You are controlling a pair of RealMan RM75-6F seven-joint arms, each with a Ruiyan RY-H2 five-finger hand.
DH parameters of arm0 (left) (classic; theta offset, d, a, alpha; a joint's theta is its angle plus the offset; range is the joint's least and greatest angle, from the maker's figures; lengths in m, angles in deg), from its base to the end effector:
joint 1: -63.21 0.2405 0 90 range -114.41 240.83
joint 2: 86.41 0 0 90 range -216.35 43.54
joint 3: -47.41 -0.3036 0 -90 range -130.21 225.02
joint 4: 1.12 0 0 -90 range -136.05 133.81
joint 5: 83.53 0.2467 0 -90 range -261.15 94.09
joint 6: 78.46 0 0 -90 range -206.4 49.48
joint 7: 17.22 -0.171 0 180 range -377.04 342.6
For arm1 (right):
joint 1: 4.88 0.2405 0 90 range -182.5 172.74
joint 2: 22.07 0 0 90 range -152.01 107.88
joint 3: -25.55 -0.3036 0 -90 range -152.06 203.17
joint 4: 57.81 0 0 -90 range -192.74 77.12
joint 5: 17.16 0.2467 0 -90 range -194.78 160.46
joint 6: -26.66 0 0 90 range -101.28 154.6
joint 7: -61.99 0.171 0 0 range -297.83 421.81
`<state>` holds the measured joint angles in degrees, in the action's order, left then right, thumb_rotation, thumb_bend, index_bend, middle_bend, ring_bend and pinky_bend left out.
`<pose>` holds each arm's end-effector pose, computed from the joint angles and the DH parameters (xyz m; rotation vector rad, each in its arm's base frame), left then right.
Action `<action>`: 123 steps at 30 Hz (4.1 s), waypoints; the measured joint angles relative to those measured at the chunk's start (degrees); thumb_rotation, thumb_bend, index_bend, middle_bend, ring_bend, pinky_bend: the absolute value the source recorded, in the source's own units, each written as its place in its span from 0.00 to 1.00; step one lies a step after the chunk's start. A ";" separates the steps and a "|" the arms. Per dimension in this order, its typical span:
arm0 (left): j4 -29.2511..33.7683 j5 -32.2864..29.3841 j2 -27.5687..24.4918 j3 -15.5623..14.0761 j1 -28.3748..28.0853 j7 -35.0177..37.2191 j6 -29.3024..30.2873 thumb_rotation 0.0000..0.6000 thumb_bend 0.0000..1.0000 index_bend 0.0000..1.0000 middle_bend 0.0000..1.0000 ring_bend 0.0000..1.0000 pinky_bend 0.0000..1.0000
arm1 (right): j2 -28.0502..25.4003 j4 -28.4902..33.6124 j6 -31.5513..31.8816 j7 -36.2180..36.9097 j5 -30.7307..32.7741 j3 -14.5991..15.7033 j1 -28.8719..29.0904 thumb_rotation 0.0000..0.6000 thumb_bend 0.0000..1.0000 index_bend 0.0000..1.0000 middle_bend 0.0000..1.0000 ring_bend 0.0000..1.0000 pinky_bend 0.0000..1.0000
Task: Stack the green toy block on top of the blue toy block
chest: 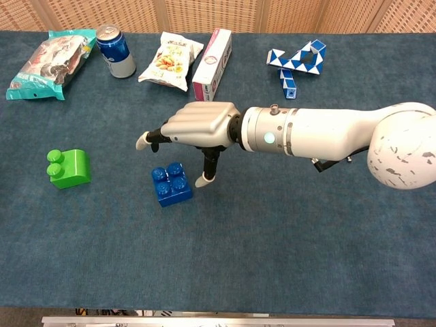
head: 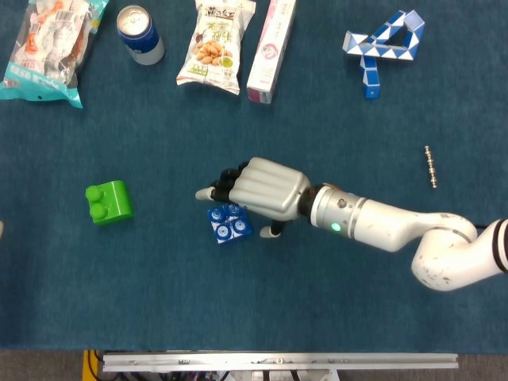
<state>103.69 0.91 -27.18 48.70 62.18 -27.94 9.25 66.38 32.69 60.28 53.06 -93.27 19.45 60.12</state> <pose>-0.3413 0.1818 0.1600 -1.3462 -0.9044 -0.8073 -0.0204 -0.3579 -0.1279 2.6327 -0.7051 0.9064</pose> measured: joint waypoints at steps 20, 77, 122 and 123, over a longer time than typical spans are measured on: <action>-0.13 0.48 -0.42 -0.21 0.40 1.32 0.39 1.00 0.22 0.33 0.34 0.31 0.25 | 5.35 -2.58 0.25 -11.74 9.48 2.15 1.08 1.00 0.00 0.09 0.24 0.22 0.36; -1.27 0.62 -0.83 -0.13 0.91 3.64 0.73 1.00 0.22 0.32 0.34 0.31 0.24 | 15.73 -14.89 2.36 -18.30 16.39 0.82 4.50 1.00 0.15 0.25 0.39 0.36 0.52; -1.65 1.05 -0.92 -0.06 0.49 3.83 0.08 1.00 0.22 0.29 0.33 0.31 0.23 | 15.00 -17.19 3.51 -24.65 29.73 -1.72 5.16 1.00 0.16 0.00 0.18 0.21 0.39; -1.63 1.05 -0.97 -0.04 0.34 3.81 -0.15 1.00 0.22 0.29 0.33 0.31 0.23 | 14.43 -16.44 3.56 -24.76 29.93 -1.69 5.21 1.00 0.16 0.00 0.16 0.19 0.39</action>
<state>102.06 1.95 -28.16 48.66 62.52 -24.12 9.09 80.81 16.25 63.84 28.30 -63.35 17.76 65.33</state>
